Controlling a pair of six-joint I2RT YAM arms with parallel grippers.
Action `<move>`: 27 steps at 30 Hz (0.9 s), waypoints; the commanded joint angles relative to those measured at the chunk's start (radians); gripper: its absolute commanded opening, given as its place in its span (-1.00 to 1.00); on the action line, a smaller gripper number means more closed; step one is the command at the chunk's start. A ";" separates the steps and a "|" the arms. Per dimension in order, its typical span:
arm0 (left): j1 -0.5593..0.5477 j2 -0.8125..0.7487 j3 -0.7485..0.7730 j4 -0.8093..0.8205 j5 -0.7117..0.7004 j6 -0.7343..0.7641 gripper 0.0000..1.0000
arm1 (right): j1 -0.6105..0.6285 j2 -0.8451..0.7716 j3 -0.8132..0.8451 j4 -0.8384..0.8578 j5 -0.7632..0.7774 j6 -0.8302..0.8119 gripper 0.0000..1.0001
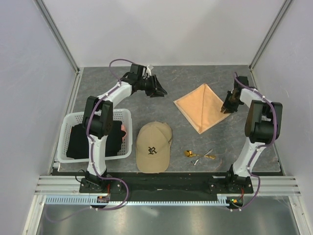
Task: Fold the napkin into a case and place the utensils inside
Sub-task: Rotate the upper triangle-folded napkin at the center of the board.
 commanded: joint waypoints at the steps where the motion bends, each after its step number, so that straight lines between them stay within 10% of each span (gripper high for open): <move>1: -0.015 0.052 0.077 0.027 0.000 -0.038 -0.21 | 0.032 -0.003 0.120 -0.105 0.145 -0.080 -0.32; 9: -0.027 0.014 0.021 0.004 -0.046 -0.064 -0.15 | 0.291 -0.178 0.146 -0.233 0.226 -0.149 0.25; 27: -0.038 -0.048 -0.023 -0.031 -0.080 -0.123 -0.21 | 0.635 -0.040 0.180 -0.236 0.223 -0.222 0.25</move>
